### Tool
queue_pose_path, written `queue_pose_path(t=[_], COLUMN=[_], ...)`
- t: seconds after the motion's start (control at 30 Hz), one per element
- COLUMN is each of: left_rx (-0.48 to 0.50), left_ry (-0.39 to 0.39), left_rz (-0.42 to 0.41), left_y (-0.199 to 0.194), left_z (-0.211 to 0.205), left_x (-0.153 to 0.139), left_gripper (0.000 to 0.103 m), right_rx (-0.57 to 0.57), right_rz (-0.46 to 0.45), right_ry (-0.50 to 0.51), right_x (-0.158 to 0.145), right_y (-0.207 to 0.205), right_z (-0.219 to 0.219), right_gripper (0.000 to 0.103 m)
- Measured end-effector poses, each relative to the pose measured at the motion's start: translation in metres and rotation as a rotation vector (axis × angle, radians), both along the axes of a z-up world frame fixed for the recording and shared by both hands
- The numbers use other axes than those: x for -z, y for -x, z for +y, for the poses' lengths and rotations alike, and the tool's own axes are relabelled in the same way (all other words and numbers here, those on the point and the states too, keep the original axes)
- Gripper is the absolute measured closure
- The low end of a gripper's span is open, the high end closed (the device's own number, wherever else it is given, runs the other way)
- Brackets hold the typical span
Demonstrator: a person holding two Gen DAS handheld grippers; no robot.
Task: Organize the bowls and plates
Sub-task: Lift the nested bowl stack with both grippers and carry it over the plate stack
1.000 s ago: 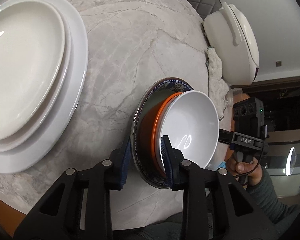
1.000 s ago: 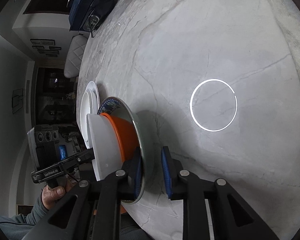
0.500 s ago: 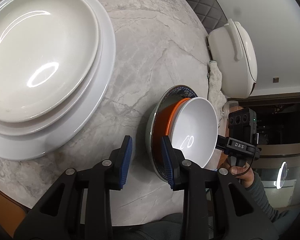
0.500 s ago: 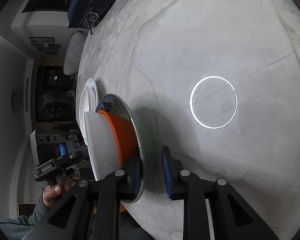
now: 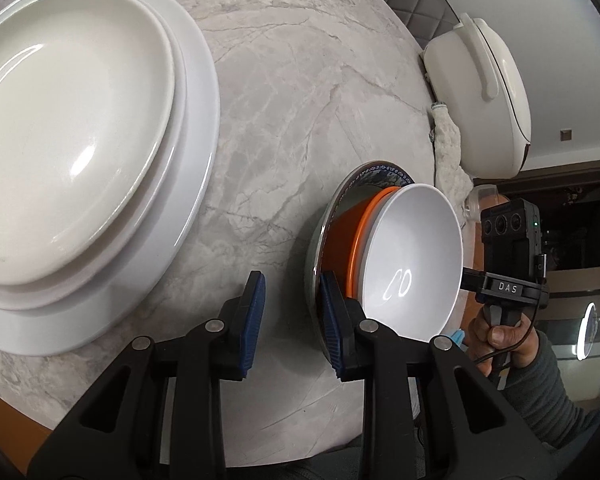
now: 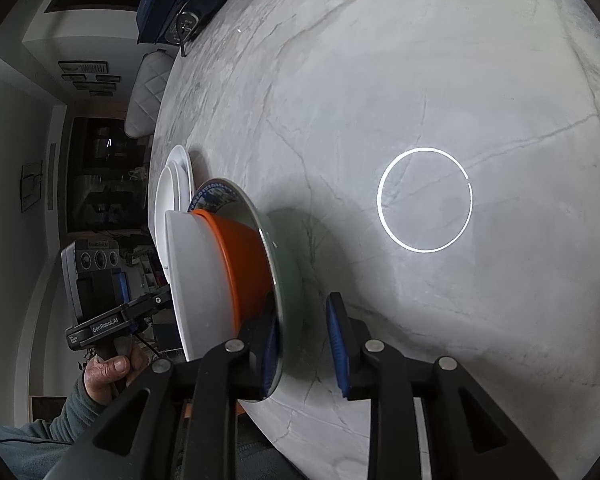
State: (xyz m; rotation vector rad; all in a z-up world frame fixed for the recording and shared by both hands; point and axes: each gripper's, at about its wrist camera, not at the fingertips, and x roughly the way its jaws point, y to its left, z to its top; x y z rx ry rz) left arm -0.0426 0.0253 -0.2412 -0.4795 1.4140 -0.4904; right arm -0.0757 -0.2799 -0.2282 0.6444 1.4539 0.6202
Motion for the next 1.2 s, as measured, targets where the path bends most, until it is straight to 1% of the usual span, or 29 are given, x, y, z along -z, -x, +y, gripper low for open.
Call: queue_pose_path(t=[0.03,0.1,0.13,0.17,0.2,0.23,0.33,0.8,1.07,1.2], left_rx=[0.013,0.046,0.069,0.09,0.107,0.114,0.106,0.111,0.081,0.074], left_ry=[-0.012,-0.04,-0.056,-0.07,-0.09,-0.104,-0.091,-0.106,-0.088,-0.079], left_rz=[-0.013,-0.039,-0.052,-0.061,-0.068,-0.07,-0.052,-0.046,-0.006,-0.01], left_y=[-0.001,-0.003,-0.003,-0.004,-0.005,-0.007,-0.011,-0.009,-0.011,-0.012], left_z=[-0.002,-0.01,-0.015,-0.019,-0.024,-0.026,-0.027,-0.04,-0.037,-0.037], left_x=[-0.002,-0.007,-0.01,-0.013,-0.016,-0.017,-0.017,-0.021,-0.017,-0.022], left_gripper=[0.082,0.087,0.093,0.097,0.097,0.098,0.098,0.098,0.098,0.099], right_rx=[-0.01,-0.026,-0.033,-0.037,-0.038,-0.034,-0.024,0.034,0.057,0.063], right_rz=[-0.006,-0.021,-0.031,-0.037,-0.039,-0.041,-0.046,-0.03,-0.013,-0.002], right_ry=[0.003,0.001,0.007,0.02,0.027,0.029,0.031,0.061,0.082,0.094], right_x=[-0.001,-0.004,-0.006,-0.008,-0.008,-0.008,-0.009,-0.01,-0.012,-0.015], right_y=[0.0,-0.001,-0.001,0.0,0.0,0.0,0.002,0.009,0.008,0.008], right_z=[0.001,0.005,0.007,0.008,0.009,0.009,0.009,0.005,0.005,0.005], right_gripper=[0.08,0.089,0.09,0.09,0.09,0.09,0.09,0.089,0.089,0.089])
